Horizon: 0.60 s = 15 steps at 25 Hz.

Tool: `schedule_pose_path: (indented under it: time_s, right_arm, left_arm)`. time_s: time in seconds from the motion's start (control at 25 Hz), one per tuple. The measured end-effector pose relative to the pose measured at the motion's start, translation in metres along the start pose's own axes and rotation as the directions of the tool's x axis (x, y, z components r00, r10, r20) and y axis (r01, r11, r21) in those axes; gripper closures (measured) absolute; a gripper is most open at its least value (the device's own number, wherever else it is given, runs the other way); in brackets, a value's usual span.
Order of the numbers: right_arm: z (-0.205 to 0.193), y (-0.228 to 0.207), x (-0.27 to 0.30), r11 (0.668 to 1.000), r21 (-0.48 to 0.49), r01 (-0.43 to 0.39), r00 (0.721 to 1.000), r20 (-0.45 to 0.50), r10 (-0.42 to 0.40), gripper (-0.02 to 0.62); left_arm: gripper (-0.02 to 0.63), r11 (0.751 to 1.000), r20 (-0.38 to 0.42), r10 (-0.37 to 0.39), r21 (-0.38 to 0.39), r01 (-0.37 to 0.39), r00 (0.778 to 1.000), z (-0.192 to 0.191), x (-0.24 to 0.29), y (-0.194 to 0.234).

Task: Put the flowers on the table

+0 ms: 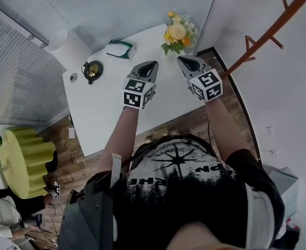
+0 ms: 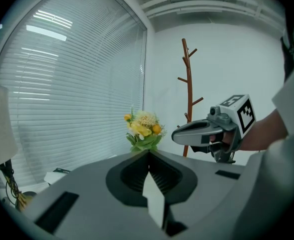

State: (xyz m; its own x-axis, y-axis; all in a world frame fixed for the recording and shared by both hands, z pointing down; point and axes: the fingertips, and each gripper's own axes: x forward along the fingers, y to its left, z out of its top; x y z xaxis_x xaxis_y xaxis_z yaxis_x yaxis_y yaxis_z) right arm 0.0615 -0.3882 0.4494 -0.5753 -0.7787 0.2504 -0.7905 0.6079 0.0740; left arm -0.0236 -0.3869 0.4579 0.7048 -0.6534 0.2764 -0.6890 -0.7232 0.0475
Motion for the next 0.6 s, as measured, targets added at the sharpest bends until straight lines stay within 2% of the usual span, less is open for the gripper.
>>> schedule_pose_path:
  time_s: [0.6]
  right_arm:
    - [-0.0035, 0.0027, -0.0017, 1.0, -0.01, -0.008, 1.0, -0.008, 0.008, 0.578]
  left_arm:
    - [0.595, 1.0, 0.006, 0.003, -0.011, -0.003, 1.0, 0.0012, 0.004, 0.0006]
